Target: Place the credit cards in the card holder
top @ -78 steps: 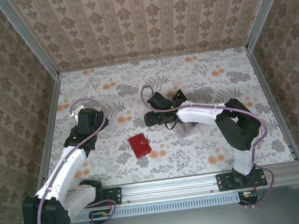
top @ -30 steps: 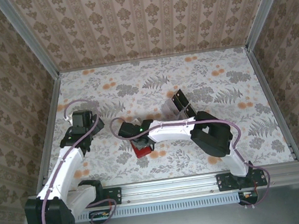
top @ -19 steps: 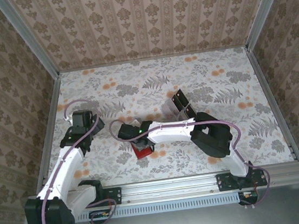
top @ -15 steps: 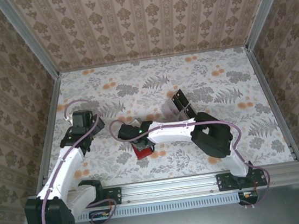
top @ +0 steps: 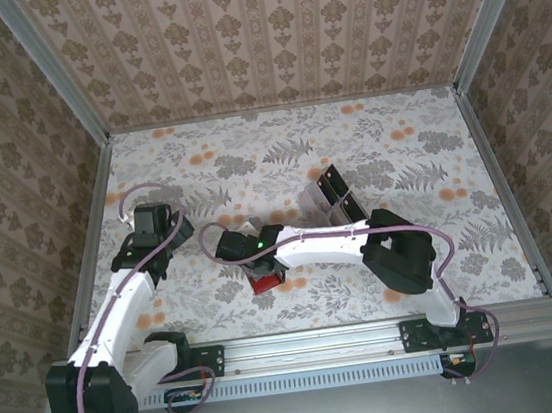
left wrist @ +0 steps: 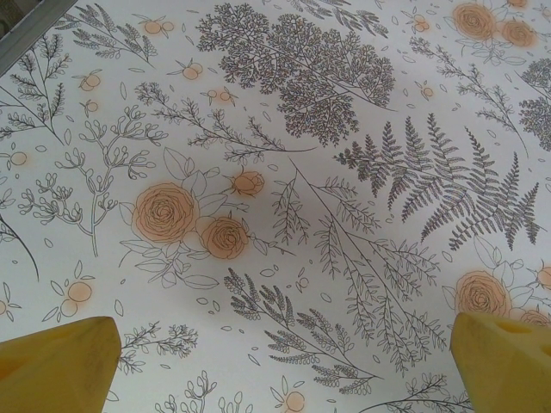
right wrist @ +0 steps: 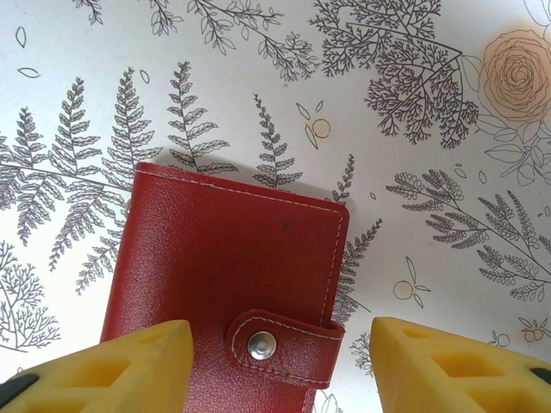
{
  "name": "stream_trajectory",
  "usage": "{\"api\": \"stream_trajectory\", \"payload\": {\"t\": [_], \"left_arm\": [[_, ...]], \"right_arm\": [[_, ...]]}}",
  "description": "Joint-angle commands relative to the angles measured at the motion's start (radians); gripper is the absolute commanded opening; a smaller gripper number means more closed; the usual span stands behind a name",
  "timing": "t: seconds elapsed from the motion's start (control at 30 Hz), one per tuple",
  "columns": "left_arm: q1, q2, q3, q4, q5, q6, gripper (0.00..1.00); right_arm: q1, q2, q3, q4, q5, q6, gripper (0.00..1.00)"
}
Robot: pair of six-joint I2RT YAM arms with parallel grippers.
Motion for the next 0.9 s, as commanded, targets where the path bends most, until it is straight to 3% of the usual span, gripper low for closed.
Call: {"api": "stream_trajectory", "payload": {"t": [0.0,0.17,0.4,0.63,0.87], "left_arm": [[0.009,0.004,0.008,0.0,0.008,-0.013,1.0],[0.008,0.003,0.008,0.002,0.009,-0.014,1.0],[0.01,0.003,0.006,-0.002,0.012,-0.019,1.0],[0.009,0.003,0.001,-0.004,0.016,-0.023,1.0],[0.009,0.004,-0.003,-0.007,0.054,-0.026,1.0]], "right_arm": [[0.004,0.004,-0.022,-0.019,0.029,0.0,0.57],[0.004,0.039,-0.034,-0.018,0.062,0.002,0.53],[0.002,0.067,-0.054,-0.005,0.063,0.002,0.35],[-0.011,0.058,-0.09,0.025,0.032,0.005,0.0],[-0.042,-0.046,-0.129,0.083,-0.012,-0.002,0.0]]}}
